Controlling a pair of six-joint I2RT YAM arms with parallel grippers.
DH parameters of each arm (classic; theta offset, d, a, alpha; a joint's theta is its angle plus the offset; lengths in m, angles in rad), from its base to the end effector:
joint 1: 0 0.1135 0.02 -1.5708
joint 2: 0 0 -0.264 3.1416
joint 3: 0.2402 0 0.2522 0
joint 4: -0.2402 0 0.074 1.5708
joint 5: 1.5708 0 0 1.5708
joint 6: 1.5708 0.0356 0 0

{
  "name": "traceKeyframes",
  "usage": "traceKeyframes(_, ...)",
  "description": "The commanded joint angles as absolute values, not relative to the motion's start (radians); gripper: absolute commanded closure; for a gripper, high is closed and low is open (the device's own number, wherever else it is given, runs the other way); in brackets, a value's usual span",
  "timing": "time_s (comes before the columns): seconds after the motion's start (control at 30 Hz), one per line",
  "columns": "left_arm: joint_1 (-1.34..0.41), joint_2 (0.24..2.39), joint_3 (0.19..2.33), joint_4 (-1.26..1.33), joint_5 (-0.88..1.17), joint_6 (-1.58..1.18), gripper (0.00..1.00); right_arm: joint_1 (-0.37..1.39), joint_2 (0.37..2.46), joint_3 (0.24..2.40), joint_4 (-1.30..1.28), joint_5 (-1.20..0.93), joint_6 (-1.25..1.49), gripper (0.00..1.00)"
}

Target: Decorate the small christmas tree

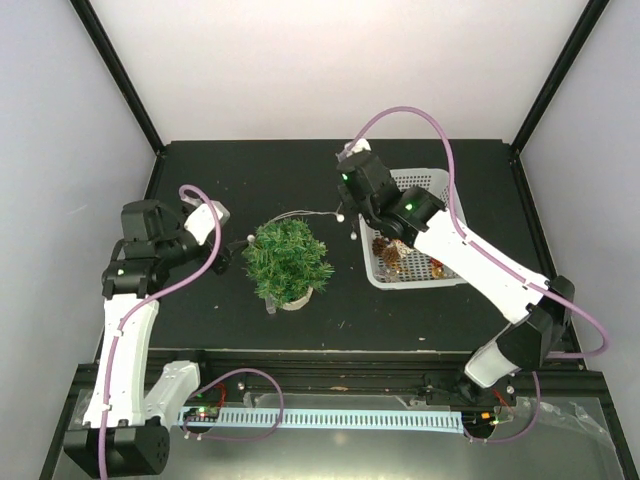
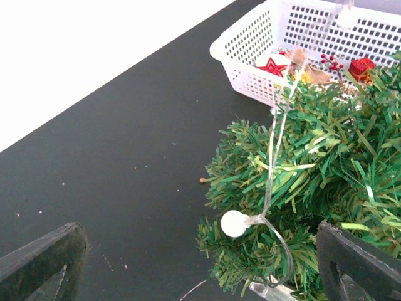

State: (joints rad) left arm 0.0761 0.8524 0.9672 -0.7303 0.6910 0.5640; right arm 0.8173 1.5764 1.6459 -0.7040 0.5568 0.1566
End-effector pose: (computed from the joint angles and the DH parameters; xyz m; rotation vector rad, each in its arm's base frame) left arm 0.1668 -0.0100 0.3414 0.8515 1.8658 -0.3605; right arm 0.2502 0.2392 0.3926 -0.3897 2.0618 -0.0332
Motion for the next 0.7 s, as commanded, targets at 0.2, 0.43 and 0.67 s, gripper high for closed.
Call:
traceKeyframes(0.2,0.122,0.888,1.034,-0.746,0.796,0.508,0.01,0.844,1.442,1.428,-0.698,0.513,0.229,0.99)
traceKeyframes(0.43,0.129,0.911,1.055,-0.756,0.833,0.487,0.01,0.9,1.437,1.355,-0.722,0.528,0.247,0.99)
traceKeyframes(0.67,0.13,0.91,1.054,-0.758,0.839,0.479,0.01,0.988,1.424,1.314,-0.774,0.537,0.28,0.99)
